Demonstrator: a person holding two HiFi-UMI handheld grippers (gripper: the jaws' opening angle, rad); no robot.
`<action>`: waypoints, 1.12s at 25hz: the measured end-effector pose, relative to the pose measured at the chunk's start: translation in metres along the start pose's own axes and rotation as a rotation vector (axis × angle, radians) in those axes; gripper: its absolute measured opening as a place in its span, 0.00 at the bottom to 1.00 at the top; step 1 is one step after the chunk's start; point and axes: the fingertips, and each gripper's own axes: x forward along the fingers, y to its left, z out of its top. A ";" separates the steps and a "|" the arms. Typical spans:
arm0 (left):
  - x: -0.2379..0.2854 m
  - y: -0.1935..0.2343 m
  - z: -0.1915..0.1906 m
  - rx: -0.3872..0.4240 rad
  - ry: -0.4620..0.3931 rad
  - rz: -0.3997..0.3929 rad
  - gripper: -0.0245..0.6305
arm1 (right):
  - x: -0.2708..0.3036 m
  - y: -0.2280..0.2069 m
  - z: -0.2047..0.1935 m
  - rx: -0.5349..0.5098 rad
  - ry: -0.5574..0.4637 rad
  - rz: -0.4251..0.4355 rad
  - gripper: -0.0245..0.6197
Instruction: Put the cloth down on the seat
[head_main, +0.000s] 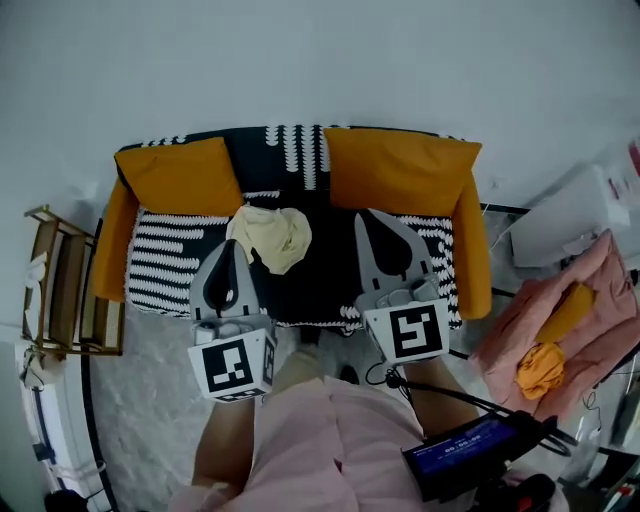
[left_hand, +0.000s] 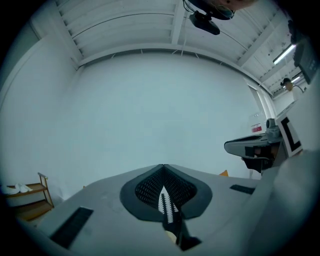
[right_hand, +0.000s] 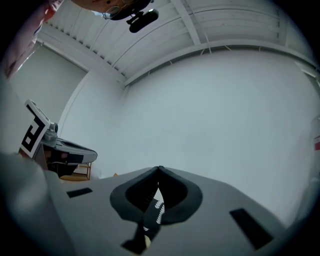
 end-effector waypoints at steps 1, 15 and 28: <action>-0.002 -0.002 0.005 0.000 -0.008 0.000 0.06 | -0.004 0.000 0.004 -0.001 -0.009 -0.001 0.04; -0.012 -0.028 0.033 0.023 -0.055 0.000 0.06 | -0.020 -0.009 0.029 -0.016 -0.077 0.016 0.04; -0.003 -0.035 0.028 0.039 -0.037 0.000 0.06 | -0.015 -0.016 0.020 0.014 -0.078 0.021 0.04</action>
